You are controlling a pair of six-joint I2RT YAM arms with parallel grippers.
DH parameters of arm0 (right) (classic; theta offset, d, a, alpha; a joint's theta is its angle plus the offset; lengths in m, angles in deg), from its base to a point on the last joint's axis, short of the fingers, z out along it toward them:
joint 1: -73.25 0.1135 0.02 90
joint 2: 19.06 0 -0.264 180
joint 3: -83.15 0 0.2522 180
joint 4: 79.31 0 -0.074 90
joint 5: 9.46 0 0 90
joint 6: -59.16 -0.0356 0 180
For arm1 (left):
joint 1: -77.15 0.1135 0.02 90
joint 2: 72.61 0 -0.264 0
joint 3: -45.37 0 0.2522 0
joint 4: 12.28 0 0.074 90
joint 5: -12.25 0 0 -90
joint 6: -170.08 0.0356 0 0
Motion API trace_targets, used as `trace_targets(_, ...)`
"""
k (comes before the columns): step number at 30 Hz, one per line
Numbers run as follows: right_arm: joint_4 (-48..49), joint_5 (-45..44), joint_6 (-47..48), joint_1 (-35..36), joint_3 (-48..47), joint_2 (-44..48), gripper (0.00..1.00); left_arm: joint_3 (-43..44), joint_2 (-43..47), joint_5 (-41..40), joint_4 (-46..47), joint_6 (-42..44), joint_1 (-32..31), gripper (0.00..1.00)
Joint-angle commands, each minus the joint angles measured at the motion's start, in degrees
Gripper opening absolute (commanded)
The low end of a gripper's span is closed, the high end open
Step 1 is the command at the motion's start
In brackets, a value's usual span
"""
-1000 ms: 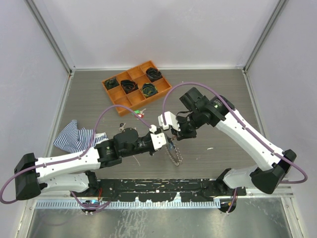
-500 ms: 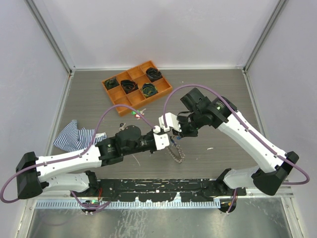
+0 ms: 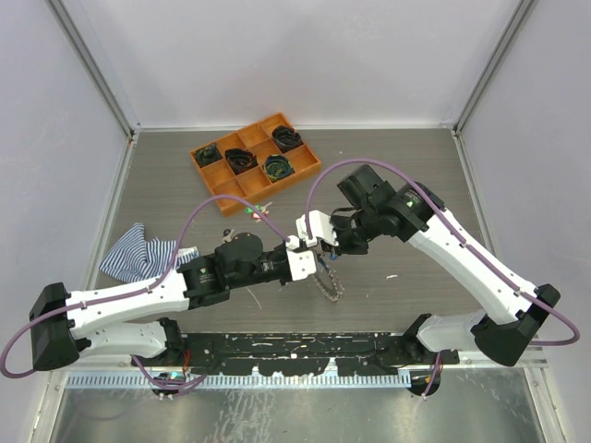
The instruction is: Remove the keys from the keyring
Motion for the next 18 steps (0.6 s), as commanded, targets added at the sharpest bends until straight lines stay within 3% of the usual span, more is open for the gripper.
trace_targets(1,4.2,2.0,0.2,1.7,-1.0,0.0,0.01,3.1,0.2,0.7,-1.1,-1.9,-0.2,0.00)
trace_targets(18,8.2,-0.3,-7.4,2.5,-1.8,-3.3,0.01,6.1,-1.2,-7.8,-5.2,-3.7,-0.3,0.00)
